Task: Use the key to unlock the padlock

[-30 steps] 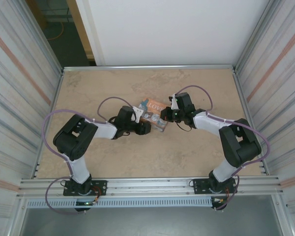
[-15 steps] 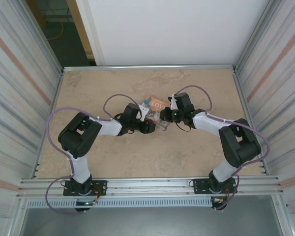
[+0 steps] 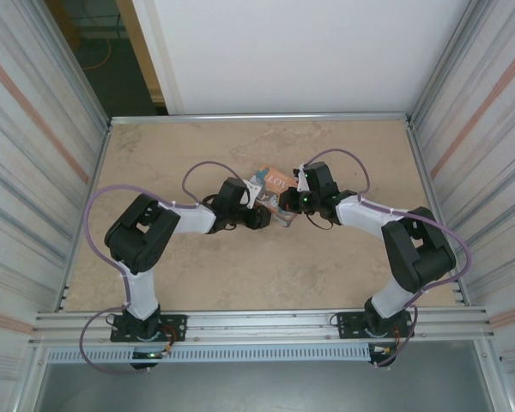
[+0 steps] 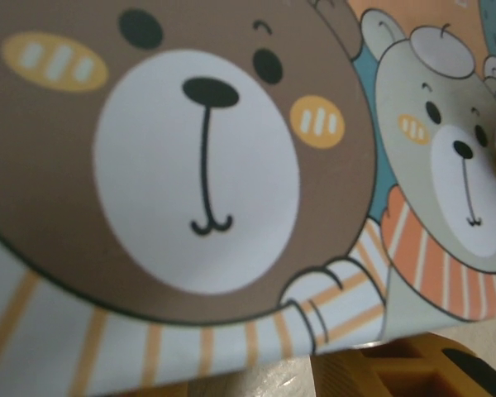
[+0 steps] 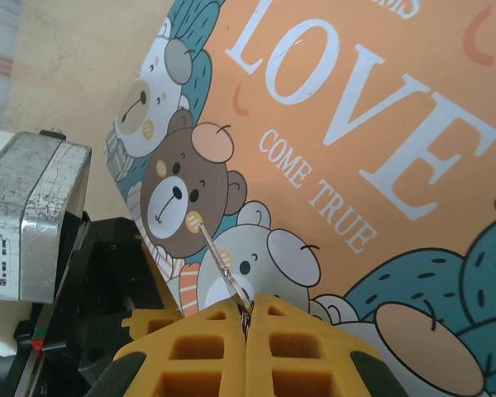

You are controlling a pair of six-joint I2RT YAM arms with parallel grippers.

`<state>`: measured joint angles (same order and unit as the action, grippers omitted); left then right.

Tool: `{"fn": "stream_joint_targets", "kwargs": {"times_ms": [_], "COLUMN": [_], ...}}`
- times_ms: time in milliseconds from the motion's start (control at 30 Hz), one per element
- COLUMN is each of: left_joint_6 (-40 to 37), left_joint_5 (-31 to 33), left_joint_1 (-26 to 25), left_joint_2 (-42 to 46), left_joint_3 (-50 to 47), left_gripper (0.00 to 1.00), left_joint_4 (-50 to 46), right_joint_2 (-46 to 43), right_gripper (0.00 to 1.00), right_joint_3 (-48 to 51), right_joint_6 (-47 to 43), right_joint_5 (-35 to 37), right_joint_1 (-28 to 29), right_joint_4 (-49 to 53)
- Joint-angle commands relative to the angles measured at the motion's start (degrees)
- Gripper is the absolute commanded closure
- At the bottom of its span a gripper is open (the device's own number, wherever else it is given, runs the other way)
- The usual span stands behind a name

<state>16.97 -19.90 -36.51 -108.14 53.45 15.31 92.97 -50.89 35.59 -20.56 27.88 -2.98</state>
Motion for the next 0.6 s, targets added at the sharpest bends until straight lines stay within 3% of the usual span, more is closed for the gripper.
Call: {"fn": "stream_joint_targets", "kwargs": {"times_ms": [0,300,567], "left_joint_6": [0.98,1.01,0.83], "left_joint_5": [2.98,5.84,5.30], "left_joint_1": [-0.45,-1.39,-1.85], "left_joint_2": [-0.85,-1.59,-0.30], "left_joint_3": [1.91,3.71,3.44], "left_gripper": [0.58,0.60,0.72], "left_joint_4": [-1.15,-3.09,-2.05], "right_joint_2": [-0.77,-0.95,-3.86], "right_gripper": [1.00,1.00,1.00], "right_joint_3": [-0.96,-1.05,-1.58], "right_joint_6": [0.79,1.14,1.32], "right_joint_5": [0.62,0.82,0.58], "right_joint_1": [0.95,1.30,1.30], "right_joint_4": [1.23,1.23,1.60]}}
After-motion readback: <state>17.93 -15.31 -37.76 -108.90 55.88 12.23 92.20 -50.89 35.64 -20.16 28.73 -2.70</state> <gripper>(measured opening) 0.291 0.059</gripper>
